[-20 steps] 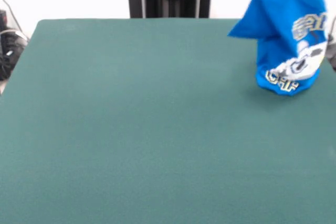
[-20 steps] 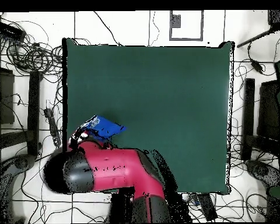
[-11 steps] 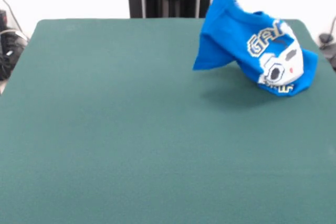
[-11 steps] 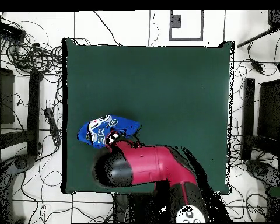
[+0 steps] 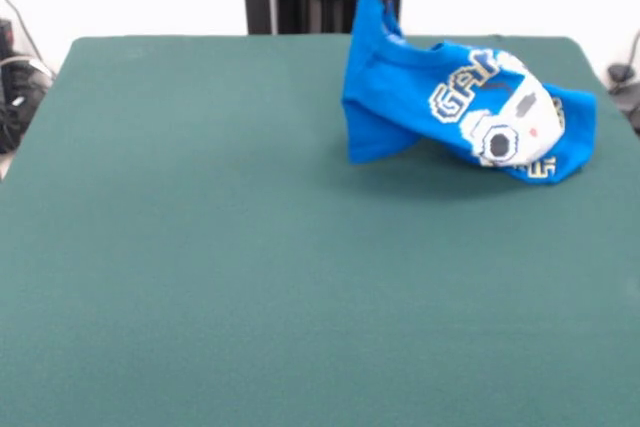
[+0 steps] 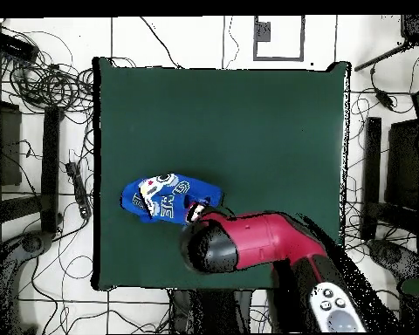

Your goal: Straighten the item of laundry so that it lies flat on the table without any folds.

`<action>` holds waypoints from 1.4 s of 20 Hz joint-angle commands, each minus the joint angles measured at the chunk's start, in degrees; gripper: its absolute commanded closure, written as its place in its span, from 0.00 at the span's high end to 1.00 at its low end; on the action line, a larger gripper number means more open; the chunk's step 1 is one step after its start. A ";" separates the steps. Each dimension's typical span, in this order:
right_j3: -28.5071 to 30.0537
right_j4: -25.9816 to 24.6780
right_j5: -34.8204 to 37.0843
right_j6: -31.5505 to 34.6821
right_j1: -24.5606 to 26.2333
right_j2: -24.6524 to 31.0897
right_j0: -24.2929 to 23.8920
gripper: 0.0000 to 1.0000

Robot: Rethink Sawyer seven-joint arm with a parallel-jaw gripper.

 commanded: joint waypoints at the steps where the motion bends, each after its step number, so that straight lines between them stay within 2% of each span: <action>1: 1.91 -6.96 3.31 -25.94 4.26 12.57 -7.89 0.00; 7: -1.24 -9.84 9.37 -35.45 6.63 18.61 -19.13 0.00; 13: -4.71 -10.12 14.95 -44.24 6.93 22.26 -26.38 0.00; 20: -7.48 -12.32 15.99 -46.73 10.62 22.07 -27.83 0.00; 28: -6.70 -15.40 10.91 -41.36 13.22 18.84 -26.31 0.00</action>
